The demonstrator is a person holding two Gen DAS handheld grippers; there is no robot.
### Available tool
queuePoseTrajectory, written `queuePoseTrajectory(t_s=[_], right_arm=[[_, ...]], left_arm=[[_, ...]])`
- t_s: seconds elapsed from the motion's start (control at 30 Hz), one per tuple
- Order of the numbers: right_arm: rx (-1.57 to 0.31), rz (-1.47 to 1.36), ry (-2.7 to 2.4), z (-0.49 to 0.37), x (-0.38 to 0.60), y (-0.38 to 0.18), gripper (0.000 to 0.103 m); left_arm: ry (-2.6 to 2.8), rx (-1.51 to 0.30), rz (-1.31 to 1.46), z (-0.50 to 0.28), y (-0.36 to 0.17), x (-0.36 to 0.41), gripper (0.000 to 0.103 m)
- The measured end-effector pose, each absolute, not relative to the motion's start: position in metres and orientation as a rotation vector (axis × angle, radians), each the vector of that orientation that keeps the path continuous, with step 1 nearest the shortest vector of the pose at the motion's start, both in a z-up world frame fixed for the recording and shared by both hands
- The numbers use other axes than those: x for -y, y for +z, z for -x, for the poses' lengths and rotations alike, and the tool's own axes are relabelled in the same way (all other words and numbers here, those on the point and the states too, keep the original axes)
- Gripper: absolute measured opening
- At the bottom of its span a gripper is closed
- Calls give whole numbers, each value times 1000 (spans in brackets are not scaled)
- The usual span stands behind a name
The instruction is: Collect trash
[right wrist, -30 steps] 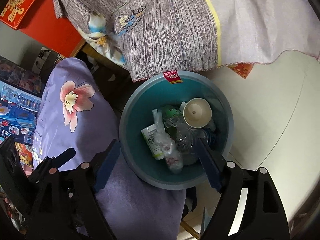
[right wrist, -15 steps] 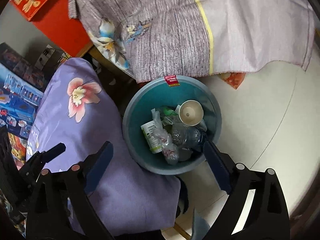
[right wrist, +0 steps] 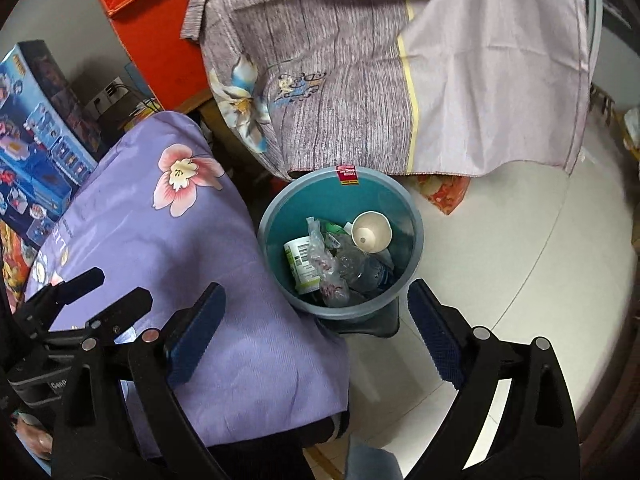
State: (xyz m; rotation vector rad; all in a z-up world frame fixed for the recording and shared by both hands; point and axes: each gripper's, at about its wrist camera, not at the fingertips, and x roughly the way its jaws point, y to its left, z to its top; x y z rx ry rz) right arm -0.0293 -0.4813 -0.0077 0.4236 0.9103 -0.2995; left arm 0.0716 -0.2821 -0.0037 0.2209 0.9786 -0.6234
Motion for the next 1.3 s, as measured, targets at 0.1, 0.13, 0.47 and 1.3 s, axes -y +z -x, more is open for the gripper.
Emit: queuePoseTrajectory(t_s=[0.1, 0.13, 0.47, 1.3], right_arm=[[-886, -392, -310, 39, 473, -1, 89], [-876, -380, -314, 42, 470, 1, 89], [-772, -299, -296, 70, 446, 19, 89], [-824, -271, -280, 62, 426, -11, 91]], left_arm=[[-612, -980, -205, -67, -2, 274, 97], [-603, -979, -200, -65, -2, 271, 97], [-536, -963, -176, -50, 3, 246, 97], [-484, -955, -181, -44, -7, 224, 99]])
